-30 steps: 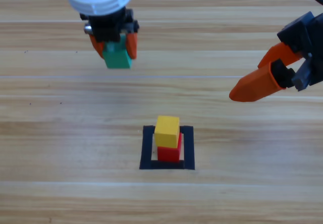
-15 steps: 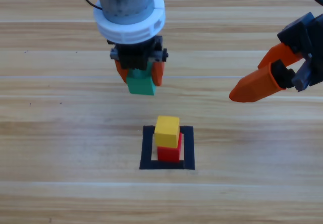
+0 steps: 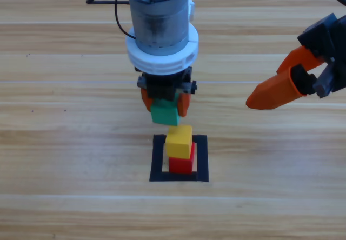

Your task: Stack the blocks in the rectangular block: red at the bottom, yellow in the middle, green on top

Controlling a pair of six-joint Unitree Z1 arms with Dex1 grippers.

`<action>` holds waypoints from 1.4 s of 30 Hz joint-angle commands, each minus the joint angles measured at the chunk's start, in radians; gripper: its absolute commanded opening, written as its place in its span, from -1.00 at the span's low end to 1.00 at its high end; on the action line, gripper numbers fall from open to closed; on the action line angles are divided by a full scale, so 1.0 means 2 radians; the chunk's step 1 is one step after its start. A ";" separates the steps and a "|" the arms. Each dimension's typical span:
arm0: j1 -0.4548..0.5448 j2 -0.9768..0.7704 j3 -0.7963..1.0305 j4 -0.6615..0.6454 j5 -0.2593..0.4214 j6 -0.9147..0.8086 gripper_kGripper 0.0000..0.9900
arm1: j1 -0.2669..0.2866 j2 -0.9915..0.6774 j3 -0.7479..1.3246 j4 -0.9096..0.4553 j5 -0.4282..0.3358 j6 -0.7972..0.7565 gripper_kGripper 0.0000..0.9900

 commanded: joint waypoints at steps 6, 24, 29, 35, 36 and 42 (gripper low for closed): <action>-0.022 0.030 -0.010 0.004 -0.014 -0.014 -1.00 | -0.009 -0.016 0.015 -0.010 0.009 -0.002 0.99; -0.022 0.050 -0.018 0.004 -0.022 -0.047 -1.00 | -0.009 -0.014 0.015 -0.011 0.011 -0.002 0.99; -0.023 0.055 -0.018 0.004 -0.021 -0.047 -1.00 | -0.009 -0.012 0.015 -0.012 0.011 -0.002 0.99; -0.023 0.059 -0.018 0.004 -0.021 -0.047 -1.00 | -0.008 -0.011 0.016 -0.012 0.012 -0.002 0.99; -0.024 0.059 -0.018 0.004 -0.021 -0.047 -1.00 | -0.008 -0.011 0.015 -0.012 0.012 -0.002 0.99; -0.026 0.063 -0.020 0.004 -0.021 -0.047 -1.00 | -0.009 -0.010 0.015 -0.012 0.012 -0.002 0.99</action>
